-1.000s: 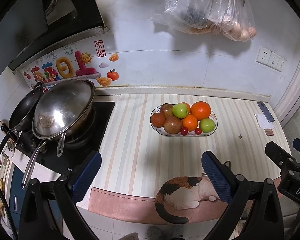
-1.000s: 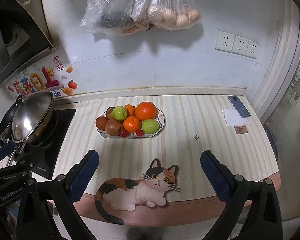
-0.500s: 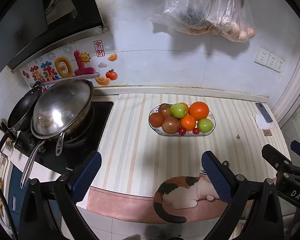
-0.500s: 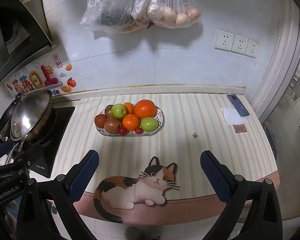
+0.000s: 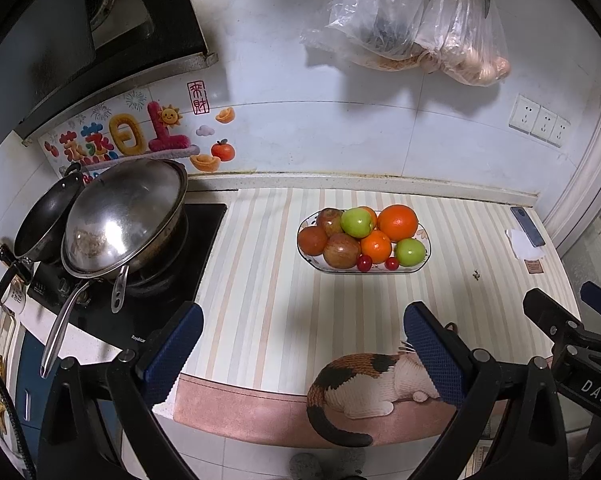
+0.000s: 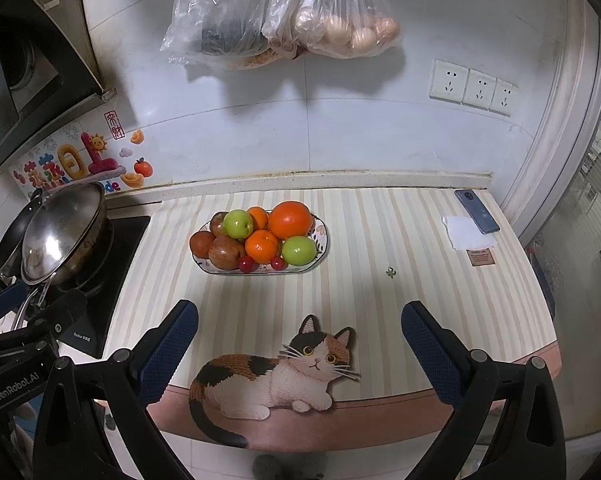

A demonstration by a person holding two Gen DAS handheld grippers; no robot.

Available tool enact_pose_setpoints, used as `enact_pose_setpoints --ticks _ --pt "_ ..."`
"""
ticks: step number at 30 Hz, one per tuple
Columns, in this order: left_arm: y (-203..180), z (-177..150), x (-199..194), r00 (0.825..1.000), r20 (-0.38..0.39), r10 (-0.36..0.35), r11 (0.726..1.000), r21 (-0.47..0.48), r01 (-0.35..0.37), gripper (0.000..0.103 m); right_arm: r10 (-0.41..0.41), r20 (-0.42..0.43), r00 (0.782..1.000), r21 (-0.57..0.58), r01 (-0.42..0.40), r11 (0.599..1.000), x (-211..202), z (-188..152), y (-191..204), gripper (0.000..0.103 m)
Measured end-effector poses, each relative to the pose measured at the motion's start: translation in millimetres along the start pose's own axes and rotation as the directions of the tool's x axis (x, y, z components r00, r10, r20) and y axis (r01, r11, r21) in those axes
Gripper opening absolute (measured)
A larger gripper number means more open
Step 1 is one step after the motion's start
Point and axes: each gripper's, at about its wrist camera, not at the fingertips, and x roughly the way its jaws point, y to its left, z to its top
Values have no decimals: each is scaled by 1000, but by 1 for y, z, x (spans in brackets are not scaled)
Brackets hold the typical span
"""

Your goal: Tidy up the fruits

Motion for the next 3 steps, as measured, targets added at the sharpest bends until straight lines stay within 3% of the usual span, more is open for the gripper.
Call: enact_pose_setpoints --ticks 3 --pt "0 0 -2 1000 12 1 1000 -9 -1 103 2 0 1000 2 -2 1000 0 0 0 103"
